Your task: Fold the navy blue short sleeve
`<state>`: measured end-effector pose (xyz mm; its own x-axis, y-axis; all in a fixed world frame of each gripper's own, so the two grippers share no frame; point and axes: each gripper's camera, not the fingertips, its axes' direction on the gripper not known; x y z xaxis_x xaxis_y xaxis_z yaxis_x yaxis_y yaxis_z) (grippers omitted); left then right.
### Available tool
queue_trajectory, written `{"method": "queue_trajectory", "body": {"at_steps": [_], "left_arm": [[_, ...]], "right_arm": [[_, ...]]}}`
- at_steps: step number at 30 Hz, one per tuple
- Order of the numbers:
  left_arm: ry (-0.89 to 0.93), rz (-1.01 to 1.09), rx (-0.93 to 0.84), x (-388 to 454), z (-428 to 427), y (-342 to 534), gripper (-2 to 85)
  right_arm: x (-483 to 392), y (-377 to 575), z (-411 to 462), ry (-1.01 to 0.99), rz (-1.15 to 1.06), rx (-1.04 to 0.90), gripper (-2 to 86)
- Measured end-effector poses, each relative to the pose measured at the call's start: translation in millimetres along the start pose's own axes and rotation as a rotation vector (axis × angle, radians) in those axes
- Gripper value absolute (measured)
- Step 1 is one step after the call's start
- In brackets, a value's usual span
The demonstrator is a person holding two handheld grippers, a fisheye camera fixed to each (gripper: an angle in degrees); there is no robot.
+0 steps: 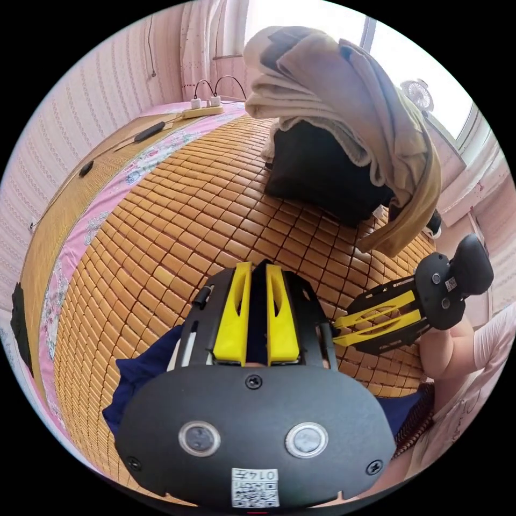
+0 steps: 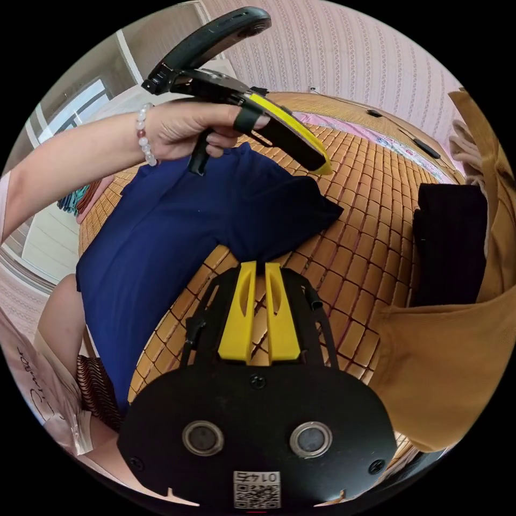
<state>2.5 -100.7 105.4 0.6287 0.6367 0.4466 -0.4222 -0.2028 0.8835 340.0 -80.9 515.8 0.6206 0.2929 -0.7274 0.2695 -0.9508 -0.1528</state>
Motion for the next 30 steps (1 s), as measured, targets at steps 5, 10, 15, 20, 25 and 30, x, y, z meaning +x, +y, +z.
{"method": "queue_trajectory", "body": {"at_steps": [5,10,15,20,25,30], "left_arm": [[-0.017,-0.088,0.107,-19,-76,37,4.7],[-0.008,-0.218,0.174,-7,-160,151,4.5],[0.02,-0.452,0.112,7,-197,281,4.3],[0.085,-0.672,0.164,22,-224,380,3.7],[0.103,-0.688,0.154,37,-232,415,4.1],[0.043,-0.647,0.164,8,-240,405,4.9]], "right_arm": [[-10,-5,4,0.048,-0.051,0.01,1.1],[-9,-6,3,0.011,-0.019,-0.014,0.4],[-23,11,-5,0.07,0.057,0.014,-0.4],[-29,8,-7,0.254,0.192,0.09,-0.7],[-27,-42,15,0.152,0.188,0.039,2.1],[-18,-102,61,0.252,0.217,-0.073,8.0]]}}
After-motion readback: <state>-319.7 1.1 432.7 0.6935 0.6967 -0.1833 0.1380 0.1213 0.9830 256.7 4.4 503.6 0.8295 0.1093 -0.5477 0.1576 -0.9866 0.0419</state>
